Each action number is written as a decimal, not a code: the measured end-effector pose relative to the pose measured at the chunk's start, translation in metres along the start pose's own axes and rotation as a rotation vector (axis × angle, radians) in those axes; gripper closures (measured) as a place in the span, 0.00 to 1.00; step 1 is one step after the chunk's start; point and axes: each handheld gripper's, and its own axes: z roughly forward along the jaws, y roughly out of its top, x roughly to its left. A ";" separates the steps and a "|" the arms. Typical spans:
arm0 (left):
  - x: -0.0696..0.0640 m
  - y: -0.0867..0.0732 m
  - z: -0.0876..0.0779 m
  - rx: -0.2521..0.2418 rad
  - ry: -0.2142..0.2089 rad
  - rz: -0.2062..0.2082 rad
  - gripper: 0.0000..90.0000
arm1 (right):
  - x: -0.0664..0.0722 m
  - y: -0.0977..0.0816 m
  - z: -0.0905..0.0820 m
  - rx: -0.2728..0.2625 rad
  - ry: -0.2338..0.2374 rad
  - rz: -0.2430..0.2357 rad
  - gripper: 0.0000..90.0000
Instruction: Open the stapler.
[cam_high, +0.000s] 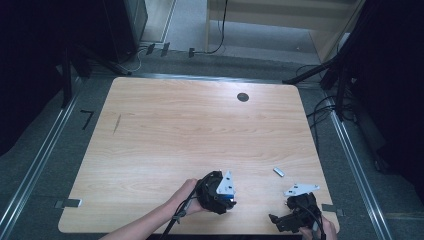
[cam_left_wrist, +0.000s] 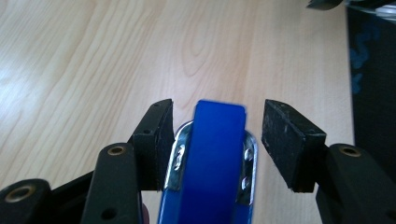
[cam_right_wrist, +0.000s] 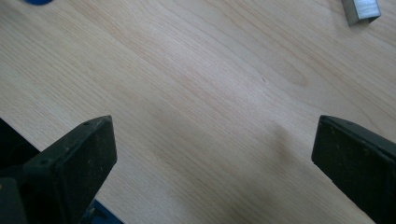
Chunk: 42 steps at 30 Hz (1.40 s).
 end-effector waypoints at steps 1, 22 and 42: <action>0.000 0.000 0.000 0.000 0.000 0.000 0.55 | 0.000 0.000 0.000 0.000 0.000 0.000 0.00; 0.010 -0.003 -0.022 -0.095 -0.038 0.045 0.73 | 0.019 0.013 -0.004 -0.094 0.067 0.041 0.10; 0.010 -0.004 -0.036 -0.118 -0.061 0.086 0.74 | 0.066 0.058 0.010 -0.277 0.137 -0.007 0.77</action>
